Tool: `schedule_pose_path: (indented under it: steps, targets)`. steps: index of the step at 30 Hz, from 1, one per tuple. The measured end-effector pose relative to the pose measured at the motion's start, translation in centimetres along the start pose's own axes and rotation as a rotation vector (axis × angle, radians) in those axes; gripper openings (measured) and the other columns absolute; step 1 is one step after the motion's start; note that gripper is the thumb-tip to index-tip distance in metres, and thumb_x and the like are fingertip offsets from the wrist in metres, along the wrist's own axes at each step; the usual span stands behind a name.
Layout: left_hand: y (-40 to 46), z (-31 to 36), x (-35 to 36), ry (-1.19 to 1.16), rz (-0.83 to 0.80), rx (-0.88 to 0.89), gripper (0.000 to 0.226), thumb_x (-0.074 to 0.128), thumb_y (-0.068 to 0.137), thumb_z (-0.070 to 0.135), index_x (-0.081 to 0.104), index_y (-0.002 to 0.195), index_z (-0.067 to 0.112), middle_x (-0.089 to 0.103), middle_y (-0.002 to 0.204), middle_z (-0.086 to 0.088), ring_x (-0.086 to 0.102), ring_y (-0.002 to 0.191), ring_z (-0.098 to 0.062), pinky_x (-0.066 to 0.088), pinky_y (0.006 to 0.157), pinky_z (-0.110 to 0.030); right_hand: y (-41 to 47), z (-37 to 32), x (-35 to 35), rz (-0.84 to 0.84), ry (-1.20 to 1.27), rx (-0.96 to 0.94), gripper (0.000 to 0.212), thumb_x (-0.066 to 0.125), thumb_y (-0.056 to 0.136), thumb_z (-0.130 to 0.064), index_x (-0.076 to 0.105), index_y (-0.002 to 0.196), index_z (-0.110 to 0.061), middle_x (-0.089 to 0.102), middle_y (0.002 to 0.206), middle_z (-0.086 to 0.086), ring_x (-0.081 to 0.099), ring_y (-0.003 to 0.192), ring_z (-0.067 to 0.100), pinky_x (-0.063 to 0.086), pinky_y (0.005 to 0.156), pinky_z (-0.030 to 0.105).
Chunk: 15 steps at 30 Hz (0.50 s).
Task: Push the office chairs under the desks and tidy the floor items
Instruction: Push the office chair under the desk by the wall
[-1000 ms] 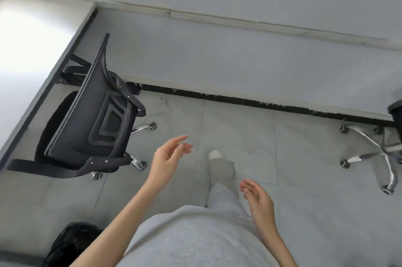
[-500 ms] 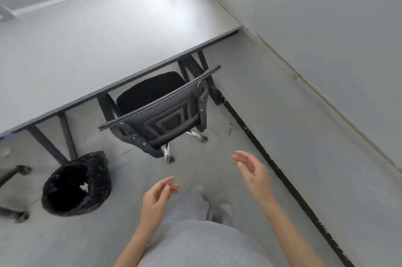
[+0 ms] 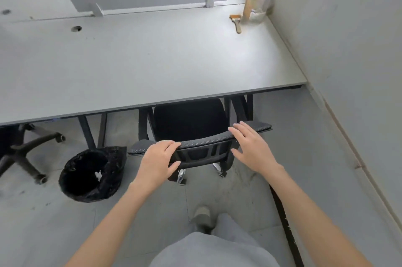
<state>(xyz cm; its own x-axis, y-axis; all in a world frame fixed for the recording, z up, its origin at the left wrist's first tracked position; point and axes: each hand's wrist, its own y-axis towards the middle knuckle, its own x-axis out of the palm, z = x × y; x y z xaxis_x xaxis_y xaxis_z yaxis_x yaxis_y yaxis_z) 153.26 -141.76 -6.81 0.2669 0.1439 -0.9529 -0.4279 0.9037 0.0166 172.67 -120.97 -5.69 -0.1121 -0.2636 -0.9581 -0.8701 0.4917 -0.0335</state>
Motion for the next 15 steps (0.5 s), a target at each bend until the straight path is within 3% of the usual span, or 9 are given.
schedule_pose_path:
  steps: [2, 8, 11, 15]
  targets:
    - [0.9, -0.6, 0.5, 0.048, -0.101, -0.085, 0.043, 0.075, 0.07, 0.025, 0.064, 0.109, 0.011, 0.07, 0.106, -0.005, 0.065, 0.098, -0.026, 0.049, 0.088, -0.037, 1.8, 0.5, 0.3, -0.149, -0.082, -0.051, 0.05, 0.062, 0.084, -0.026, 0.049, 0.13, -0.013, 0.055, 0.131, 0.004, 0.045, 0.126, 0.023, 0.033, 0.106, 0.033]
    - [3.1, 0.3, 0.6, 0.077, -0.072, -0.294, 0.019, 0.067, 0.077, 0.034, 0.066, 0.092, 0.022, 0.07, 0.089, 0.004, 0.064, 0.087, -0.022, 0.045, 0.068, -0.032, 5.1, 1.8, 0.6, -0.227, -0.107, -0.104, 0.028, 0.052, 0.089, -0.026, 0.062, 0.115, -0.027, 0.066, 0.112, -0.008, 0.061, 0.102, 0.016, 0.051, 0.077, 0.03]
    - [3.5, 0.3, 0.9, 0.115, -0.019, -0.371, 0.012, 0.076, 0.064, 0.025, 0.068, 0.072, 0.023, 0.07, 0.067, 0.003, 0.064, 0.065, -0.023, 0.041, 0.053, -0.026, 5.7, 2.3, 1.3, -0.187, -0.114, -0.12, 0.027, 0.054, 0.087, -0.027, 0.065, 0.112, -0.028, 0.068, 0.11, -0.009, 0.064, 0.098, 0.016, 0.052, 0.07, 0.029]
    - [4.4, -0.7, 0.8, 0.122, 0.018, -0.423, 0.008, 0.07, 0.07, 0.023, 0.069, 0.078, 0.024, 0.071, 0.072, 0.001, 0.064, 0.073, -0.024, 0.035, 0.057, -0.025, 6.8, 2.1, 2.1, -0.123, -0.082, -0.105, 0.025, 0.056, 0.085, -0.025, 0.067, 0.108, -0.024, 0.071, 0.105, -0.006, 0.065, 0.094, 0.019, 0.05, 0.067, 0.029]
